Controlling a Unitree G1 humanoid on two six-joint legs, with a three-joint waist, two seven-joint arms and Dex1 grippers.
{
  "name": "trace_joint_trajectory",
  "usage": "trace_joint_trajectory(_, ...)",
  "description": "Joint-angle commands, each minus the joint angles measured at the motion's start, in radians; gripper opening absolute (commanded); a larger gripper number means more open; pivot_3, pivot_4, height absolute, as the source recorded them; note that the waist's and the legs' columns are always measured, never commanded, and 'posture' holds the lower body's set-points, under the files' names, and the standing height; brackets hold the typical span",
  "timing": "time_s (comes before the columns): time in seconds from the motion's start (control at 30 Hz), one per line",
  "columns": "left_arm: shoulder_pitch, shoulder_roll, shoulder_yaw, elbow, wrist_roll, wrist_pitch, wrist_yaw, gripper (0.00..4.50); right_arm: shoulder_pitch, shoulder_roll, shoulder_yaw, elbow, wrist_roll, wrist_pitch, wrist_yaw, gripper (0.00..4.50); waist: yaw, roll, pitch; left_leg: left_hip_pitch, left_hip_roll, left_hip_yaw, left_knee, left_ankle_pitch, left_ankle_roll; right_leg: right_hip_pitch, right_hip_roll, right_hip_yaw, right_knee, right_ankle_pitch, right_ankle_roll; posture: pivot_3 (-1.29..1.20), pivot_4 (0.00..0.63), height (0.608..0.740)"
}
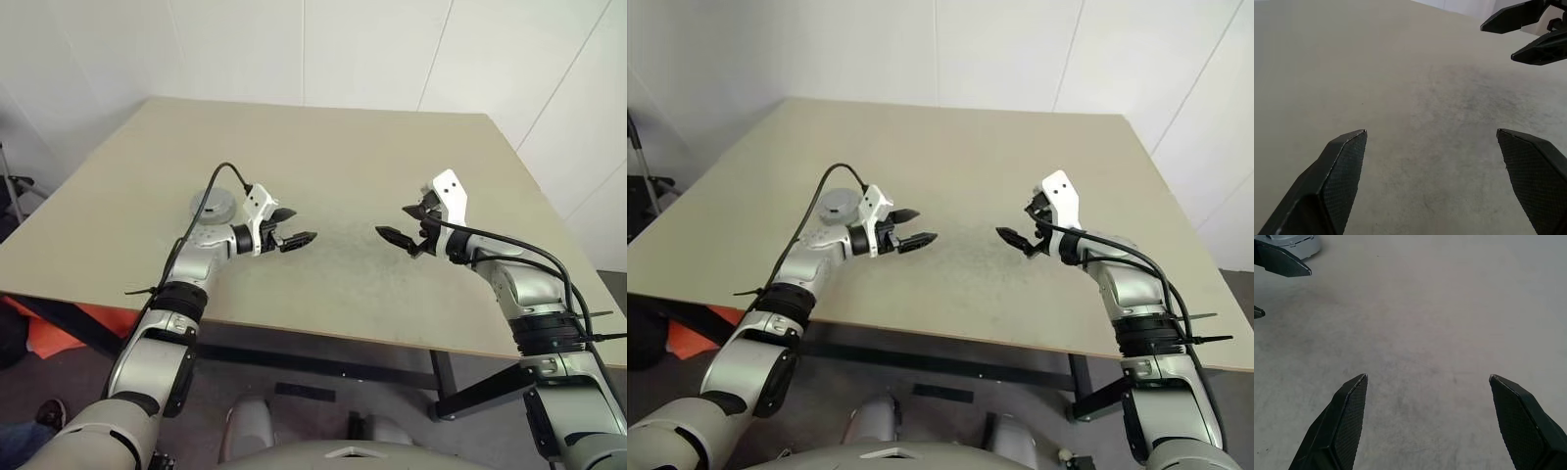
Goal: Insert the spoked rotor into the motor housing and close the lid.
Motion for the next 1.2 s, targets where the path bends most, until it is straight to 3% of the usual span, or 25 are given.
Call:
trace_joint_trajectory(0.03,-0.048,0.009,0.023,0.017,0.007,-0.045,-0.008,4.48,-0.019,-0.001,-0.034,-0.036,-0.008,-0.009,-0.018,4.50,0.001,0.000,0.000,0.000,0.000,0.000,0.000,0.000,0.000,0.000,0.000,0.000,0.000,0.000,0.000,0.00,0.000,0.740)
trace_joint_trajectory(1.2,-0.065,0.020,0.055,0.027,0.012,-0.060,0.001,4.48,-0.078,0.054,-0.052,0.042,-0.054,-0.057,-0.060,4.50,0.000,0.000,0.000,0.000,0.000,0.001,0.000,0.000,0.000,-0.001,0.000,0.001,-0.001,0.000,0.000,0.00,0.000,0.740)
